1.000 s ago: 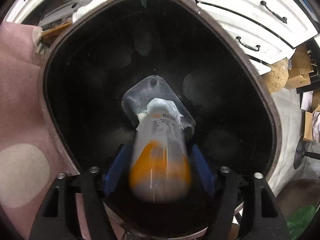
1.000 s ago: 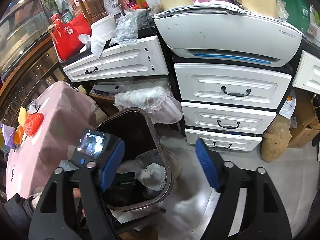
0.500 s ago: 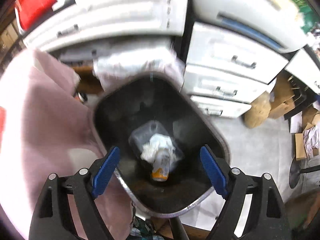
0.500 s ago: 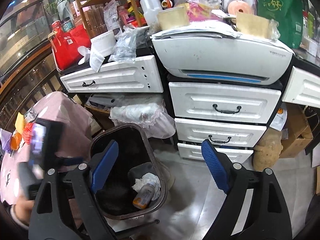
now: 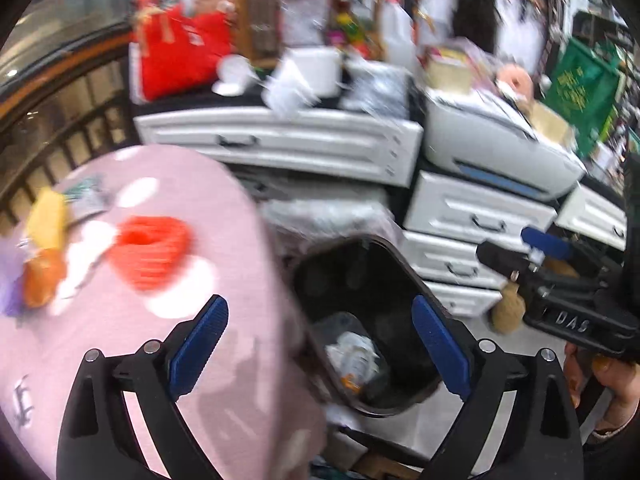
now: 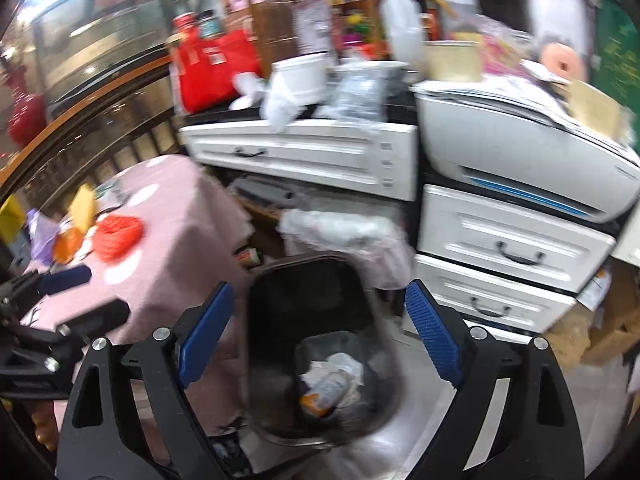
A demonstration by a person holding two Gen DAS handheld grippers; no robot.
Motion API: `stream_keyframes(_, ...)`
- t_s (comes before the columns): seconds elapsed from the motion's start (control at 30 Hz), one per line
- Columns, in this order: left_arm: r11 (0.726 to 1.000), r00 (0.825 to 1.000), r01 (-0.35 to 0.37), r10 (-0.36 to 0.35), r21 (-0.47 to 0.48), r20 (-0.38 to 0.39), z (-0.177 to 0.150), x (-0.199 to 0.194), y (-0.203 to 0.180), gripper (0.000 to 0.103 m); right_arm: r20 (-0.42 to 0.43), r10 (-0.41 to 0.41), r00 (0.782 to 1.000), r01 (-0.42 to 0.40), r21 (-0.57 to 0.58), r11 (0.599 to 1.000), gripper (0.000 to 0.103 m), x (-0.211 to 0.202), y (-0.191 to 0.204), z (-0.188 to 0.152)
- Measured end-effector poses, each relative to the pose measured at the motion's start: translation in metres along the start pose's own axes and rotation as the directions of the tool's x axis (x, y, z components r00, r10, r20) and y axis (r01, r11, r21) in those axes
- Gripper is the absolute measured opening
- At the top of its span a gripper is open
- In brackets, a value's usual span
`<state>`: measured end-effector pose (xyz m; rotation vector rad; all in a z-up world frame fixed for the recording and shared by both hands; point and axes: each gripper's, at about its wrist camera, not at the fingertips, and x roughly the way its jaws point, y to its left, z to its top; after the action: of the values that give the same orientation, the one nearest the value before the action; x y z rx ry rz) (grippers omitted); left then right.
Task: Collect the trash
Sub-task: 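Move both tools back over the table toward the remaining trash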
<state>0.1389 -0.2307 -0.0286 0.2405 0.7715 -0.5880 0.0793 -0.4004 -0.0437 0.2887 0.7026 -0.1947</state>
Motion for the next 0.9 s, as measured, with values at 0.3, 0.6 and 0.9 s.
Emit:
stream_keyframes(0.3,0.976,0.982,-0.160,0.173,-0.147,0.079,-0.018,-0.043,0.081,0.096,-0.051,0.152,0.987,-0.158,-0.151,0.976,0.088,0.025,0.087,0.006)
stream_keyframes(0.6,0.907,0.944,-0.287,0.323,-0.307,0.070,-0.038,-0.075,0.167,0.096,-0.125,0.234,0.964,-0.260,-0.273,0.926,0.090,0.049,0.154,0.005)
stream_keyframes(0.9,0.842,0.918,-0.352,0.396,-0.409,0.024,-0.050,-0.079,0.234,0.096,-0.169,0.268,0.948,-0.313,-0.355,0.881,0.090,0.073,0.203,0.017)
